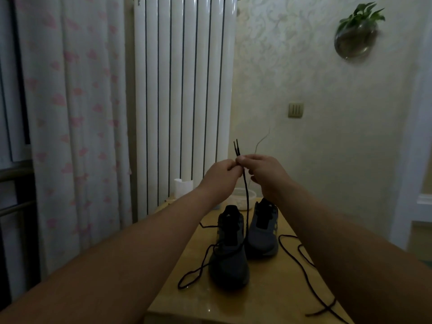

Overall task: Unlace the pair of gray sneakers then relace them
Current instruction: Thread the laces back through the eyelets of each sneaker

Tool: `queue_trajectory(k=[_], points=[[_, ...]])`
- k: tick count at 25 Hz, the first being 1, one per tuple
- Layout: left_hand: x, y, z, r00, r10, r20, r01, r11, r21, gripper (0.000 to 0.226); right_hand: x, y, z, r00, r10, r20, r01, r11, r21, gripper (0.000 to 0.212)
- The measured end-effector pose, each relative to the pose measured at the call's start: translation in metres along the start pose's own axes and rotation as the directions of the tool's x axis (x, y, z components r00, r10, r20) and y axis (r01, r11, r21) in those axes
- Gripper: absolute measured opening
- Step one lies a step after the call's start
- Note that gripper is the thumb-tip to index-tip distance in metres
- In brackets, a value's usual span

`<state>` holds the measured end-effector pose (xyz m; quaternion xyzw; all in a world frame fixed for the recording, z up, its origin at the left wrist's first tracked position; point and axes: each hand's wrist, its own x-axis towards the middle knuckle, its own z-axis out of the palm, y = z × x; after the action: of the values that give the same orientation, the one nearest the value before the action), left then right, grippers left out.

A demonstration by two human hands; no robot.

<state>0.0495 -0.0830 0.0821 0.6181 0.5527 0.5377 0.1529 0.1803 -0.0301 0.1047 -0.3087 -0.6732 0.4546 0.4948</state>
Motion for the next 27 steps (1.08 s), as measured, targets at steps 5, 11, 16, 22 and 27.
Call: queue_trajectory(k=[5, 11, 16, 22, 27], points=[[-0.002, 0.001, 0.005, 0.967, -0.120, 0.225, 0.225, 0.815, -0.535, 0.042, 0.007, -0.007, -0.002, 0.998, 0.055, 0.013, -0.056, 0.997, 0.058, 0.018], [-0.029, -0.036, 0.030, 0.974, -0.157, 0.162, 0.200, 0.933, -0.300, 0.039, 0.019, -0.015, -0.003, 0.992, 0.112, 0.053, -0.123, 0.948, 0.295, 0.021], [-0.041, -0.078, 0.046, 0.980, -0.130, 0.148, 0.153, 0.975, -0.161, 0.044, 0.051, -0.008, 0.010, 0.986, 0.165, 0.018, -0.163, 0.940, 0.301, 0.018], [-0.014, -0.103, 0.043, 0.974, -0.212, 0.083, 0.219, 0.970, -0.103, 0.029, 0.084, 0.061, 0.005, 0.940, 0.342, 0.011, -0.319, 0.887, -0.334, 0.022], [0.022, -0.103, 0.032, 0.944, -0.317, 0.096, 0.331, 0.907, -0.260, 0.029, 0.035, 0.102, -0.004, 0.822, 0.543, 0.173, -0.505, 0.835, -0.221, 0.062]])
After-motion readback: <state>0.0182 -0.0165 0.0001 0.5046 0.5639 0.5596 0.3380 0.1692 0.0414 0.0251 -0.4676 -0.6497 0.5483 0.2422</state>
